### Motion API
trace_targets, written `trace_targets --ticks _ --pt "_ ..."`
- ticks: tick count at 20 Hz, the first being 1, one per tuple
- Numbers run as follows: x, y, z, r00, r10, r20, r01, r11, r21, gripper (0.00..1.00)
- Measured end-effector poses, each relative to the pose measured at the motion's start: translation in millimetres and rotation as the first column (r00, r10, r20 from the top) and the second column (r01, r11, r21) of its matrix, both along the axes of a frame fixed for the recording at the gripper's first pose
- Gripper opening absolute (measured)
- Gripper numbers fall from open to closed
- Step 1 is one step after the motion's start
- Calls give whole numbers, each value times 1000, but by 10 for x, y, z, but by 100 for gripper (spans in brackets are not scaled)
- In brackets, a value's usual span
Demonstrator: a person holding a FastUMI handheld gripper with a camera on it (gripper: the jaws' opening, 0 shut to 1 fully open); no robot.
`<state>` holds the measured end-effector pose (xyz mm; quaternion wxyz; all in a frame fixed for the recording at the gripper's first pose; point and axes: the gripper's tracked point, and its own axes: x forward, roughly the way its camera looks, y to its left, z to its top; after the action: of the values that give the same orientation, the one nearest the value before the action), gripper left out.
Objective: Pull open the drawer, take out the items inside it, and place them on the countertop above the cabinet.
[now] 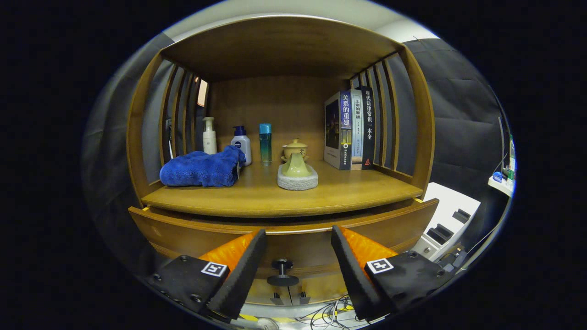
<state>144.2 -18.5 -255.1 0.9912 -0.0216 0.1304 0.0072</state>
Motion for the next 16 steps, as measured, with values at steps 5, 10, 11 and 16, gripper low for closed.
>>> trace_targets --ticks 5,10,11,16 --pt "153 13 -4 1000 -11 -23 10 1000 -1 95" --pt "253 29 -2 1000 -9 -23 9 1000 -10 94" --pt "251 26 -5 1000 -6 -24 5 1000 -21 94" --pt "208 -5 340 1000 15 19 -16 999 33 95"
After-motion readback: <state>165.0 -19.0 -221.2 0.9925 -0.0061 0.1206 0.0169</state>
